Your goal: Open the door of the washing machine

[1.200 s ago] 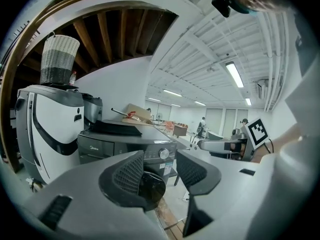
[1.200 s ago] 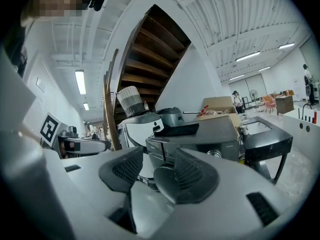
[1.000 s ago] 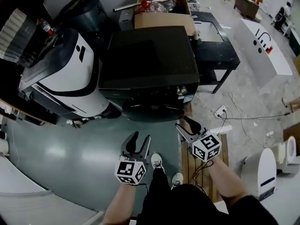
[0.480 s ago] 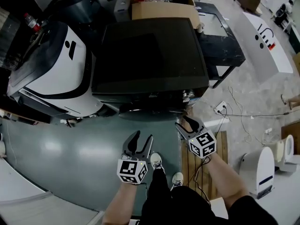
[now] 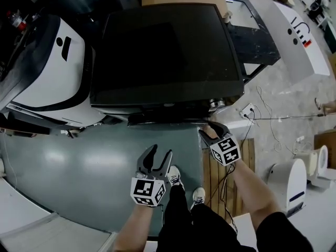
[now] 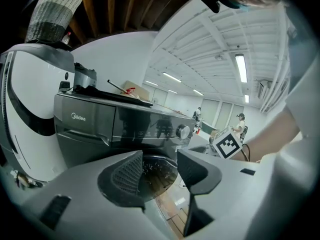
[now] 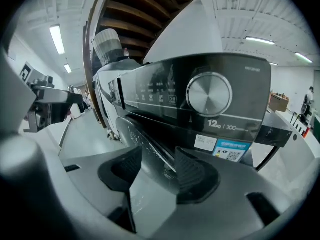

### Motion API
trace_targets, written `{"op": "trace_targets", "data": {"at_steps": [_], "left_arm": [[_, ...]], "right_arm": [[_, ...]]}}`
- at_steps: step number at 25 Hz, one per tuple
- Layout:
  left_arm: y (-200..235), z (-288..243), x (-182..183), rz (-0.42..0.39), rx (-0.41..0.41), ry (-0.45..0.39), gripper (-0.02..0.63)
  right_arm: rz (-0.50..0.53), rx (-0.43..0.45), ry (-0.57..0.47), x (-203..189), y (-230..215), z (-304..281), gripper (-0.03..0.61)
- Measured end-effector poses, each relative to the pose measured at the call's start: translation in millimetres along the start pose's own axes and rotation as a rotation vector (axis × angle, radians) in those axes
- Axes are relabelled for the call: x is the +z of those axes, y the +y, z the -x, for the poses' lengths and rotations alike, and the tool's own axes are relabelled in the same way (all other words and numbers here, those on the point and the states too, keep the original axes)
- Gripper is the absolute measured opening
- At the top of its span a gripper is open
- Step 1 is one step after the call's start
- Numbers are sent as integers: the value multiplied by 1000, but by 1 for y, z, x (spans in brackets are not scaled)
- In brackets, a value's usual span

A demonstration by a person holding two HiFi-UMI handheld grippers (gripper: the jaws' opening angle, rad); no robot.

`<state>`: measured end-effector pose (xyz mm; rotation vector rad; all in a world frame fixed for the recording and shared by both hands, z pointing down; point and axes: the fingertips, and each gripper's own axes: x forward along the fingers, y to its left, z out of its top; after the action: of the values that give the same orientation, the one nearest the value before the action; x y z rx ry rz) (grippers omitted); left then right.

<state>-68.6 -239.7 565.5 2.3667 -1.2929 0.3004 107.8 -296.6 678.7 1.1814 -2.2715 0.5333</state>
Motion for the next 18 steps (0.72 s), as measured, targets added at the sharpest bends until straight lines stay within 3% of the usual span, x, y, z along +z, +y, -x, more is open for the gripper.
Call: {"op": "trace_targets", "data": {"at_steps": [18], "left_arm": [[24,-39,-36,35,-6,50,227]], "right_arm": [[45,-13,135,-37,-24,-67,221]]}}
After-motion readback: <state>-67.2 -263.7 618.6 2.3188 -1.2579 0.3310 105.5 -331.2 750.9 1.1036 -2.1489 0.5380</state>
